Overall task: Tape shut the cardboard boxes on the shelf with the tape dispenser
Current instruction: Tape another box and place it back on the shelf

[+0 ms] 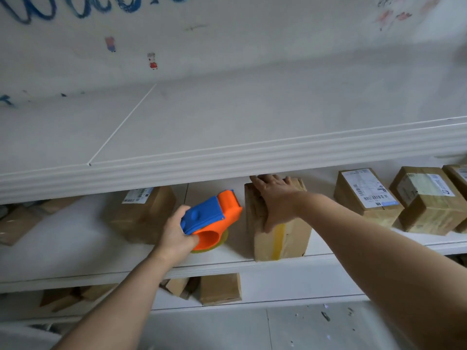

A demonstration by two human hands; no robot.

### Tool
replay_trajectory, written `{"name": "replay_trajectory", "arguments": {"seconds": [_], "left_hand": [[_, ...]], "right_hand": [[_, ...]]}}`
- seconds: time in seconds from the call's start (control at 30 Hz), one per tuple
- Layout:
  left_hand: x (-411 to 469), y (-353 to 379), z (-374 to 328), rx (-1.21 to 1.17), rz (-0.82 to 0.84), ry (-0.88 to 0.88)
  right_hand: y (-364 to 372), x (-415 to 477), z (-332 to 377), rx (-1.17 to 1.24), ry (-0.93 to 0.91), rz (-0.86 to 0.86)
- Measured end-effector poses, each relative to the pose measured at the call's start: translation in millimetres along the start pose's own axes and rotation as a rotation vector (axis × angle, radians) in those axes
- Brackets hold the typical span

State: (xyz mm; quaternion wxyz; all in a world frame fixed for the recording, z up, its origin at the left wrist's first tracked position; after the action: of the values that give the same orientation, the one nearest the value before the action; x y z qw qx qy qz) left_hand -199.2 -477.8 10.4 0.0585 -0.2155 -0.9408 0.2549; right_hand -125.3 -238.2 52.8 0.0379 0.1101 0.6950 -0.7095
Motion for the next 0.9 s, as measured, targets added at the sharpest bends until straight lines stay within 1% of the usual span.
{"name": "replay_trajectory", "arguments": {"seconds": [0.1, 0.17, 0.3, 0.4, 0.5, 0.6, 0.67, 0.73, 0.8, 0.9], "left_hand": [[1, -10, -13, -0.024, -0.030, 0.072], [4, -11, -22, -0.007, -0.012, 0.116], [14, 5, -48, 0.102, 0.070, 0.180], [21, 25, -72, 0.262, 0.089, 0.270], [21, 46, -90, 0.275, 0.132, 0.362], [15, 64, -98, 0.217, 0.207, 0.414], [10, 75, -97, 0.201, 0.221, 0.407], [7, 84, -95, 0.193, 0.212, 0.404], [5, 88, -93, 0.216, 0.196, 0.398], [11, 75, -89, 0.287, 0.131, 0.374]], "right_hand": [[-1, -6, -4, 0.280, -0.027, -0.098], [11, -14, -12, 0.490, -0.043, -0.119], [39, -31, -41, 0.668, -0.018, -0.146], [59, -44, -66, 0.775, 0.051, -0.129], [75, -57, -86, 0.760, 0.123, -0.095], [75, -65, -92, 0.587, 0.171, -0.086], [70, -66, -89, 0.518, 0.138, -0.124], [71, -66, -86, 0.491, 0.117, -0.132], [78, -70, -86, 0.512, 0.144, -0.135], [83, -72, -89, 0.507, 0.145, -0.157]]}}
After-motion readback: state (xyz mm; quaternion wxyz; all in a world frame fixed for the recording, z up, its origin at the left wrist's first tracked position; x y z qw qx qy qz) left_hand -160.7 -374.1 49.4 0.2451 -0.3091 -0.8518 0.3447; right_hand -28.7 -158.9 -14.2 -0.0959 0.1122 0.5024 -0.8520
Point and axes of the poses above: each hand's wrist, its own x-axis towards the middle knuckle, its own y-axis out of the palm, z = x × y, the point moved 2 cm from there along x, towards the middle knuckle, and after that the axes turned 7 degrees about -x, right-handed, at the moved point
